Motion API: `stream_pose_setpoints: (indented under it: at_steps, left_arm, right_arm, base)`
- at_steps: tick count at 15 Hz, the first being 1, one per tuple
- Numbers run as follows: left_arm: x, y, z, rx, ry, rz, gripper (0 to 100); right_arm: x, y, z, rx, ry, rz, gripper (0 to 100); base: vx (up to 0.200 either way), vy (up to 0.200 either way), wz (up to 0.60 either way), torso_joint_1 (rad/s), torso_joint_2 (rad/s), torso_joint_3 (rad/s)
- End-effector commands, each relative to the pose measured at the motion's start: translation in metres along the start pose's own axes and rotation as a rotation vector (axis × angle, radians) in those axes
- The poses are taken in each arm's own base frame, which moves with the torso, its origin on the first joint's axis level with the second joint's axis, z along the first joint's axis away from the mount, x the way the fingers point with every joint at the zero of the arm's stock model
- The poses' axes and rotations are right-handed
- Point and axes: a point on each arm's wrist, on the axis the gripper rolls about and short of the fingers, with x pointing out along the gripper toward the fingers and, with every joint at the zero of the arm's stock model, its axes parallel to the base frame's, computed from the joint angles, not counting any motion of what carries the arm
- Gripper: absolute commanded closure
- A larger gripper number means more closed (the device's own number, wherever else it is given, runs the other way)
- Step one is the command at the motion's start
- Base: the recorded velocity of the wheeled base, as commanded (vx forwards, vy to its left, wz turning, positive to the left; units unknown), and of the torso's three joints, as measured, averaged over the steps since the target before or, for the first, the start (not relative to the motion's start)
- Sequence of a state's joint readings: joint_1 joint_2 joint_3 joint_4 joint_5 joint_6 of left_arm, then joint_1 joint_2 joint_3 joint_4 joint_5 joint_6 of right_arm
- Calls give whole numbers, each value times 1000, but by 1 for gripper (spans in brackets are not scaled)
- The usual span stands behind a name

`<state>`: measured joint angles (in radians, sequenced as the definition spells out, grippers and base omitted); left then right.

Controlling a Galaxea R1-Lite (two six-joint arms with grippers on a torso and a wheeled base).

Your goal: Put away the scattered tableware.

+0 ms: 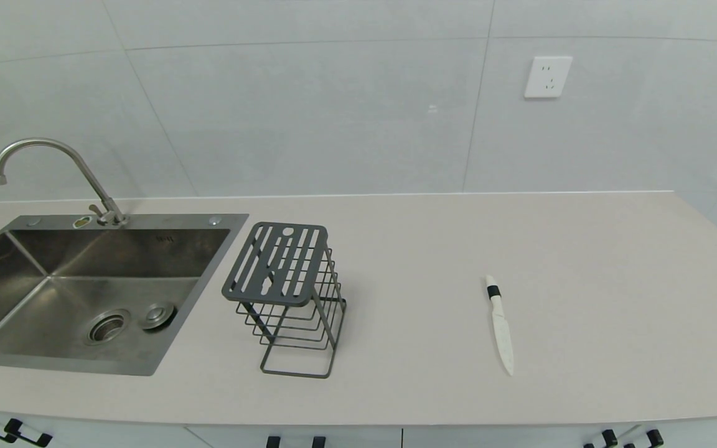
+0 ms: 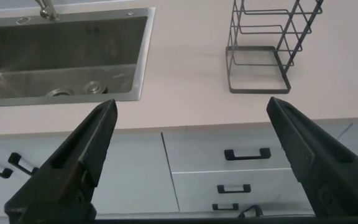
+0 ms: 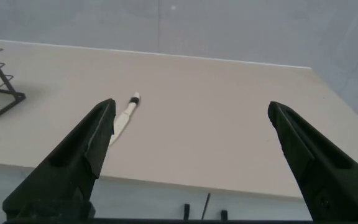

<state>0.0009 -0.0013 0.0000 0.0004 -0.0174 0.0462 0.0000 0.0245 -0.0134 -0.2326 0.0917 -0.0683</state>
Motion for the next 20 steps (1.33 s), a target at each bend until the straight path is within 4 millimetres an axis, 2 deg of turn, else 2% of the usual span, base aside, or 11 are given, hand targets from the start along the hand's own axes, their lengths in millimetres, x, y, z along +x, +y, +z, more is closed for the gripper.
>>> stream_pose_setpoints:
  at_steps: [1, 2, 4, 10, 15, 19, 20]
  left_arm:
    - [0, 0, 0, -2, 1, 0, 0]
    - [0, 0, 0, -2, 1, 0, 0]
    - [0, 0, 0, -6, 1, 0, 0]
    - [0, 0, 0, -22, 1, 0, 0]
    - [0, 0, 0, -23, 1, 0, 0]
    - [0, 0, 0, -17, 1, 0, 0]
    - [0, 0, 0, -19, 1, 0, 0]
  right_arm:
    - [20, -3, 26, 19, 76, 92, 0]
    - [39, -4, 38, 35, 151, 171, 0]
    - [73, -3, 43, 57, 303, 249, 0]
    - [138, 2, 32, 104, 562, 377, 0]
    - [170, 18, 21, 76, 674, 474, 0]
    - [201, 29, 24, -20, 672, 511, 0]
    - [207, 37, 27, -30, 667, 541, 0]
  base:
    - [0, 0, 0, 0, 0, 0]
    - [0, 0, 0, 0, 0, 0]
    - [0, 0, 0, 0, 0, 0]
    - [0, 0, 0, 0, 0, 0]
    - [0, 0, 0, 0, 0, 0]
    - [0, 0, 0, 0, 0, 0]
    - [0, 0, 0, 0, 0, 0]
